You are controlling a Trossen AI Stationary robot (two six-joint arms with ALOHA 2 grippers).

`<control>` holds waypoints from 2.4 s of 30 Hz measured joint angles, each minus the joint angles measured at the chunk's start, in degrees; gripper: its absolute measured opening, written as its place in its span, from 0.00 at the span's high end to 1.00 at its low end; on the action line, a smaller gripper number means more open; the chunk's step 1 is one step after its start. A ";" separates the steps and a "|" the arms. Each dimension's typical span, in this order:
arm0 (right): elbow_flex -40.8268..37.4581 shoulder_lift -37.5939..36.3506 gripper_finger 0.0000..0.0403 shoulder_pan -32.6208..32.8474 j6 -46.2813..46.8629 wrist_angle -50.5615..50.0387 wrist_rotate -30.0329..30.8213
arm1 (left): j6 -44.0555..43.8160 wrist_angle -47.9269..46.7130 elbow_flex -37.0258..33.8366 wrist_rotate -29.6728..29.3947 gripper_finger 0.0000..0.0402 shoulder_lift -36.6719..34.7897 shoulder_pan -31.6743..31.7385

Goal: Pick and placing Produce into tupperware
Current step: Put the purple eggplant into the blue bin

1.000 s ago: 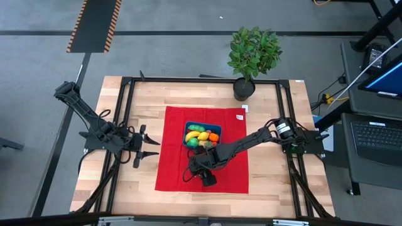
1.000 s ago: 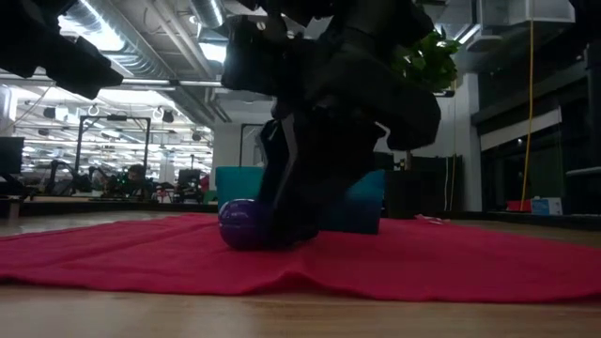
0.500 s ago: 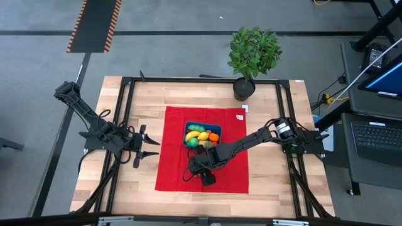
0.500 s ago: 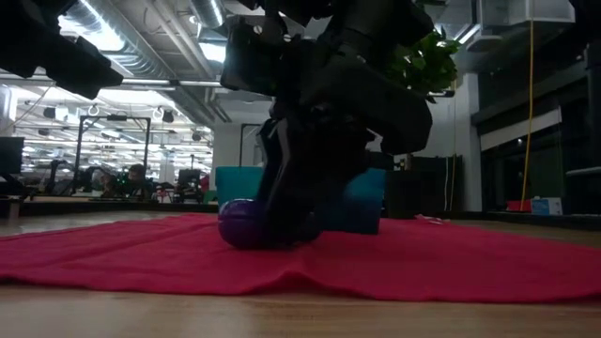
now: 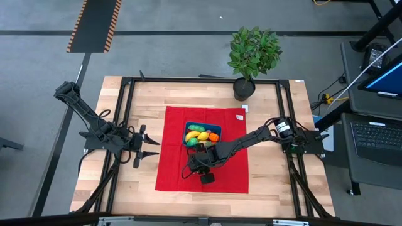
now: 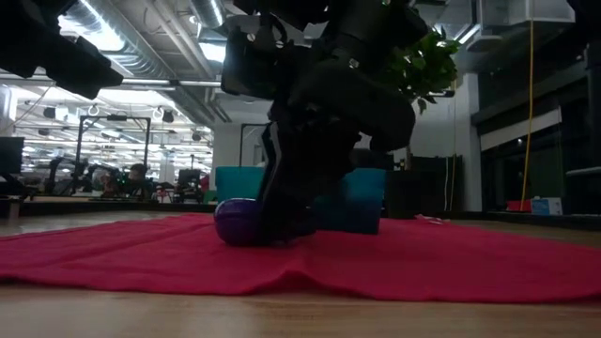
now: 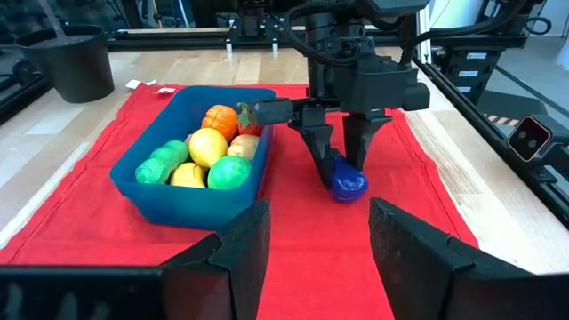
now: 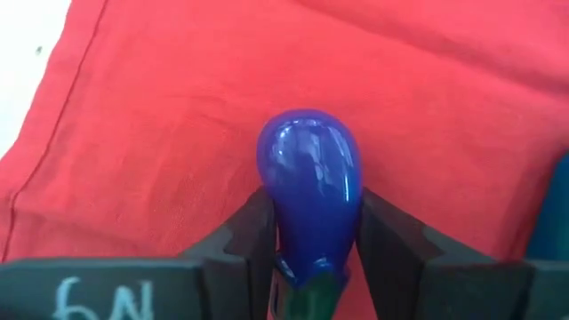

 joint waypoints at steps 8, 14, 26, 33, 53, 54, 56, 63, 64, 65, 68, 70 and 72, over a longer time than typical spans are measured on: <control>4.14 -0.02 0.67 -0.61 5.62 -1.30 -0.19 | 0.39 -0.02 0.00 0.02 0.56 0.00 0.00; 9.07 -0.04 0.67 -0.98 3.91 -5.52 -0.17 | 0.39 -0.04 0.00 0.02 0.56 0.00 0.00; 15.91 -1.05 0.68 -3.94 2.39 -21.21 -0.03 | 0.39 -0.52 0.00 0.02 0.56 0.02 0.00; 13.63 -7.03 0.68 -5.30 2.69 -23.71 0.21 | 0.43 -0.81 0.00 -0.09 0.56 0.02 0.02; -42.50 -39.62 0.68 -7.72 7.04 40.10 2.45 | 2.36 -0.38 0.00 -2.70 0.56 0.00 0.09; -44.98 -40.20 0.68 -7.96 7.02 43.80 2.45 | 2.34 -0.35 0.00 -2.87 0.56 0.00 0.09; -49.74 -40.99 0.68 -8.57 6.88 51.13 2.47 | 1.88 -0.35 0.00 -3.45 0.56 0.00 0.09; -61.49 -41.24 0.68 -10.72 6.62 74.69 1.95 | 1.77 -0.28 0.00 -5.27 0.56 0.00 0.09; -62.76 -41.24 0.68 -10.99 6.31 77.63 1.84 | 1.78 -0.28 0.00 -5.58 0.56 0.00 0.09; -64.00 -41.24 0.68 -11.29 6.09 80.10 1.33 | 1.76 -0.28 0.00 -5.76 0.56 0.00 0.09; -66.84 -41.22 0.68 -11.50 6.08 86.04 0.92 | 1.70 -0.28 0.00 -5.77 0.56 0.00 0.09; -68.31 -41.22 0.68 -11.47 5.67 88.86 0.92 | 1.70 -0.28 0.00 -6.03 0.56 0.00 0.09; -68.83 -41.22 0.68 -11.55 5.65 89.90 0.96 | 1.70 -0.31 0.00 -7.04 0.56 0.00 0.09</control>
